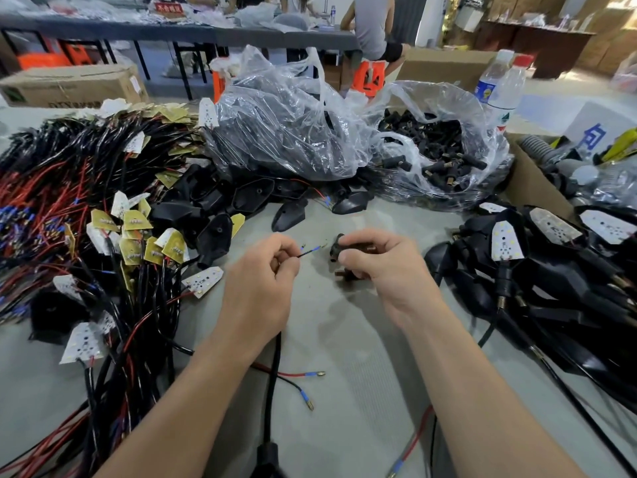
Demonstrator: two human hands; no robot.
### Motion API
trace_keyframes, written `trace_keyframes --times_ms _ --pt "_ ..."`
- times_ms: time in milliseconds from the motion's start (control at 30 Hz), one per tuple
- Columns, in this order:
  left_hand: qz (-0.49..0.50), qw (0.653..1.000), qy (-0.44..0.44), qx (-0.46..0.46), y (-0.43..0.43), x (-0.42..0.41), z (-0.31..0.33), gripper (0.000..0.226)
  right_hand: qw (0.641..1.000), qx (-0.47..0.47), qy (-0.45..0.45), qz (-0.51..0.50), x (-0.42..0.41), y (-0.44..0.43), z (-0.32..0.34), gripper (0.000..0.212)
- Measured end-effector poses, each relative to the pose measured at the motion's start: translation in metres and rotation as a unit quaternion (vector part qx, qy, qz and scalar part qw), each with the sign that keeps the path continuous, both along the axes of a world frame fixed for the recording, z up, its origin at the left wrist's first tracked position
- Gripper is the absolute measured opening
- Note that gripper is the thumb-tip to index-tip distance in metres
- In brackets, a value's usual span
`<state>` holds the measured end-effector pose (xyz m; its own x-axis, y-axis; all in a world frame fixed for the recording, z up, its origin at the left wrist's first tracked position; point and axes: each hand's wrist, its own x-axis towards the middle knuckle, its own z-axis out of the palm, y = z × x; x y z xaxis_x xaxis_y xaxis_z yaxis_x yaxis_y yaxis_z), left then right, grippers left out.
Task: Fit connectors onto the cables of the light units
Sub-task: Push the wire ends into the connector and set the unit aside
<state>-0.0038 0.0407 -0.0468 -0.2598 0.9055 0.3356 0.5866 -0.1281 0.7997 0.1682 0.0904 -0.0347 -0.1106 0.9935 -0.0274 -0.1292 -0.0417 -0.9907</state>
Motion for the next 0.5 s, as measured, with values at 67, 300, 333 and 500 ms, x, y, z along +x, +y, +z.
trace_keyframes --times_ms 67,300,333,500 --pt "-0.006 1.000 0.012 -0.001 -0.0011 0.0004 0.0018 0.017 1.000 -0.005 0.025 0.005 0.0013 0.0018 0.0007 0.032" --pt "0.002 0.999 0.039 -0.004 -0.0011 0.0017 0.0024 0.020 0.998 0.008 0.025 0.049 0.0015 0.0045 -0.0038 0.044" --pt "0.004 0.999 0.035 -0.003 -0.0008 0.0014 0.0020 0.020 0.998 0.016 0.014 0.055 0.0018 0.0047 -0.0042 0.045" --pt "0.017 0.999 0.035 -0.002 -0.0024 0.0008 0.0021 0.019 0.995 0.057 -0.026 0.079 0.0046 0.0034 -0.0031 0.046"
